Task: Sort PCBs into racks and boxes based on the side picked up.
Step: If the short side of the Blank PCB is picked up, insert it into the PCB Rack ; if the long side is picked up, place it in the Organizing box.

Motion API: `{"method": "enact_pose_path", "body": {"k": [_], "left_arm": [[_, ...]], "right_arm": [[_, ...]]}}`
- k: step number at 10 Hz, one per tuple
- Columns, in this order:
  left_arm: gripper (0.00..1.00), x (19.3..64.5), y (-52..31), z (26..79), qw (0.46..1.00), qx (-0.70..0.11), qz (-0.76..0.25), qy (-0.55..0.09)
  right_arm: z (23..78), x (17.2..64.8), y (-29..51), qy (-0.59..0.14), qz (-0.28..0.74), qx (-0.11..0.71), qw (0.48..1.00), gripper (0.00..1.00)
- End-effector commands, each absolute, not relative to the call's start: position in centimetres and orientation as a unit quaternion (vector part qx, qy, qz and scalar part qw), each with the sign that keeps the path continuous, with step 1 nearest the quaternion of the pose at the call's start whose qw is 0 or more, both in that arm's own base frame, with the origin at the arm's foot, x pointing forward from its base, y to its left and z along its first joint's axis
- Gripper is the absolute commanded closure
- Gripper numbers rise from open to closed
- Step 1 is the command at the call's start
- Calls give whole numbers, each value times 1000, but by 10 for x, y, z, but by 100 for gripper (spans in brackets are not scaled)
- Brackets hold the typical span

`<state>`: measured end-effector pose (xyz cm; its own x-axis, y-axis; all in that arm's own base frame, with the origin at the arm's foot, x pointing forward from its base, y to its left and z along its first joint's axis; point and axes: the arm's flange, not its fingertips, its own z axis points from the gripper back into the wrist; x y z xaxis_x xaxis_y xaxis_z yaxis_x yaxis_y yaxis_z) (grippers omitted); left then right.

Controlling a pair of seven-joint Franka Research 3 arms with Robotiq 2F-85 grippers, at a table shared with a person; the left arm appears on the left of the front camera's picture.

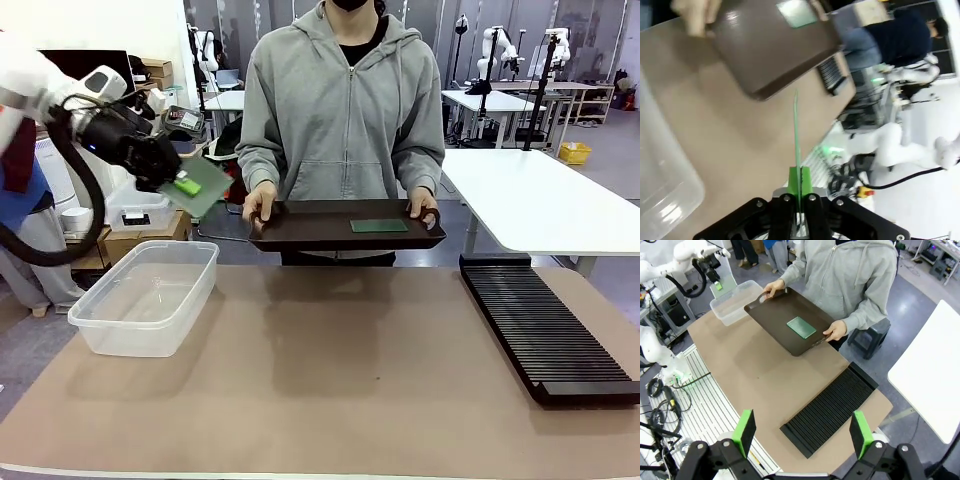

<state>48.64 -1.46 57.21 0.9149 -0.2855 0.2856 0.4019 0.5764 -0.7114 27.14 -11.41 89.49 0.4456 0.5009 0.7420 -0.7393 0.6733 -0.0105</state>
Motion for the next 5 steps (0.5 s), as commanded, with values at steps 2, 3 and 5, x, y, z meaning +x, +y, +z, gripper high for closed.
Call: {"method": "enact_pose_path", "body": {"k": [2, 3, 5], "left_arm": [[97, 504, -3, 588, 947, -252, -197, -36], [97, 505, -3, 585, 963, -193, -187, -29], [97, 510, 0, 559, 975, -132, -178, -20]], "right_arm": [[896, 270, -112, -374, 375, 161, 833, 0], [896, 270, -112, -374, 375, 161, 833, 0], [896, 270, -112, -374, 375, 161, 833, 0]]}}
